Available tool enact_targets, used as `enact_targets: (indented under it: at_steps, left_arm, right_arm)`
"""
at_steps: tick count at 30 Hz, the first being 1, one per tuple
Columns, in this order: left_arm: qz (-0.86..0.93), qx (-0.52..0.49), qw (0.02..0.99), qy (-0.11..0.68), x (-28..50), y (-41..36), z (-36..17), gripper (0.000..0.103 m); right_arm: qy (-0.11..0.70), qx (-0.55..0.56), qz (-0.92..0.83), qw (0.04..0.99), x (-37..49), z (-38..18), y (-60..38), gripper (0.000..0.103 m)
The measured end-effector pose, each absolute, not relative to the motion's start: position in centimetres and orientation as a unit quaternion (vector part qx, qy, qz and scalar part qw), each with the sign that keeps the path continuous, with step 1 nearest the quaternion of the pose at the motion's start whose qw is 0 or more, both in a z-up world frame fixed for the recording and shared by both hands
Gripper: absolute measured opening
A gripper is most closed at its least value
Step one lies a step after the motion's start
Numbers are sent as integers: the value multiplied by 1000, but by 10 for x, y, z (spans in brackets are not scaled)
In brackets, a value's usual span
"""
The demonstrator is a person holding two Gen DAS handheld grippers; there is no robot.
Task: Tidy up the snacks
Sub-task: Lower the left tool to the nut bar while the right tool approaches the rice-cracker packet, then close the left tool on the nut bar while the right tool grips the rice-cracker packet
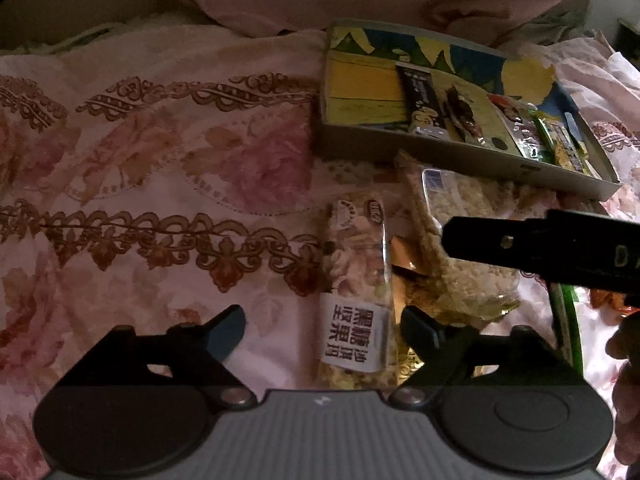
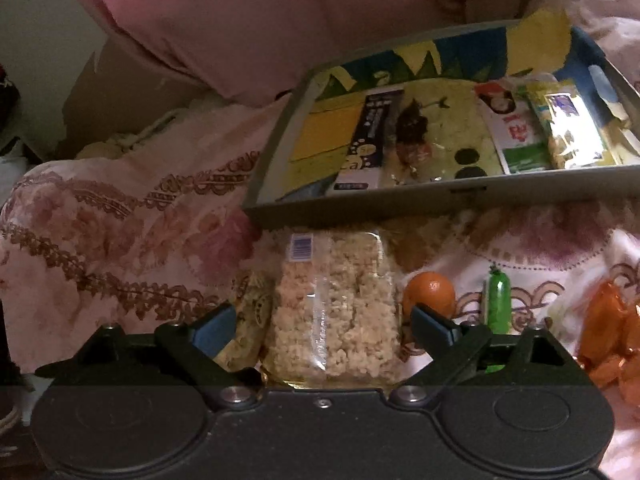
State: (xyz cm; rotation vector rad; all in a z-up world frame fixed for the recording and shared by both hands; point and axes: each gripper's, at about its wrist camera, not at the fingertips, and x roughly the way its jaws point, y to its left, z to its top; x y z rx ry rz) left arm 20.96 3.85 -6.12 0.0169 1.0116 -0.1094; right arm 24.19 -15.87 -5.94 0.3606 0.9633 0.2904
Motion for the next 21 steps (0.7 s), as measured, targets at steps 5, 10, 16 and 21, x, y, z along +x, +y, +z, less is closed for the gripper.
enact_targets:
  at_steps: [5,10,16,21]
  left_arm:
    - [-56,-12,874,483,212,45,-61,71]
    - [-69,-17,873,482,209,45,-59,51]
    - [-71,-26,871,485,210,47,-60,47]
    - [-73,-26,871,486,211,47,-62,47]
  right_arm:
    - [456,140,134,869,245,-60,-148,91]
    - [482,137,123,857,247,-61,-142,87]
    - [507,153,109,841,253,-74,-141,86]
    - [501,166,114,842,254,-83,-143,82]
